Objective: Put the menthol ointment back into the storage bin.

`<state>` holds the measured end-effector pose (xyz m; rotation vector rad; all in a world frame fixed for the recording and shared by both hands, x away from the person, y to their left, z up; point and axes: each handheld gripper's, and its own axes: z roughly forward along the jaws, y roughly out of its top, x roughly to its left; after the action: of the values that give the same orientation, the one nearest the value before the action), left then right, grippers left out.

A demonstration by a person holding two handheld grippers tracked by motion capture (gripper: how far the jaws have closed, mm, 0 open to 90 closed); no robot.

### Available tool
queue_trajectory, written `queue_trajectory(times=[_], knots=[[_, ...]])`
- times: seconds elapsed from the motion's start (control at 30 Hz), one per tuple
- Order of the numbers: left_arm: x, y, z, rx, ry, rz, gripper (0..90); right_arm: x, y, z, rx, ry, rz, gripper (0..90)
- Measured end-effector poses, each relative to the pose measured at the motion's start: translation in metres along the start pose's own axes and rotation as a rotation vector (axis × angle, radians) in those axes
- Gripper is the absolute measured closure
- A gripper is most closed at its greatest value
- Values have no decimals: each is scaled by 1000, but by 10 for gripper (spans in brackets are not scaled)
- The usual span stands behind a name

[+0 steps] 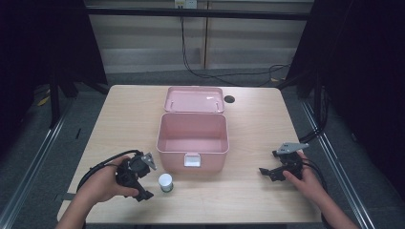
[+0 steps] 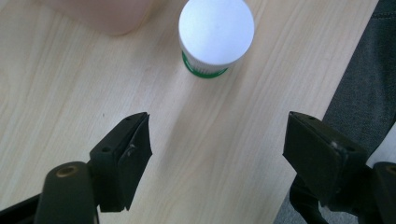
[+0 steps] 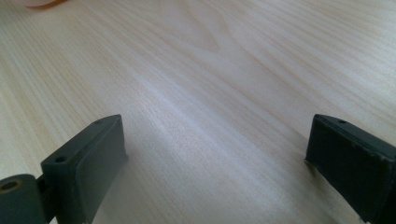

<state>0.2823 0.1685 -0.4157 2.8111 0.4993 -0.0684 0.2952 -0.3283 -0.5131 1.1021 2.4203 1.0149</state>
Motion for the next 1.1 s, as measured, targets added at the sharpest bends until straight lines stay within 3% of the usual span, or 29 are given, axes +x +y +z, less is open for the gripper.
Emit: queue_trajectory(times=[0.2, 0.5, 0.93, 1.1], knots=[[-2, 16, 7, 58, -8, 45, 243, 0, 0, 0, 0, 0, 0, 43], [-4, 32, 14, 77, 0, 87, 267, 0, 0, 0, 0, 0, 0, 43], [-5, 50, 26, 93, 15, 113, 345, 0, 0, 0, 0, 0, 0, 43], [-4, 57, 28, 88, 9, 102, 407, 0, 0, 0, 0, 0, 0, 43]])
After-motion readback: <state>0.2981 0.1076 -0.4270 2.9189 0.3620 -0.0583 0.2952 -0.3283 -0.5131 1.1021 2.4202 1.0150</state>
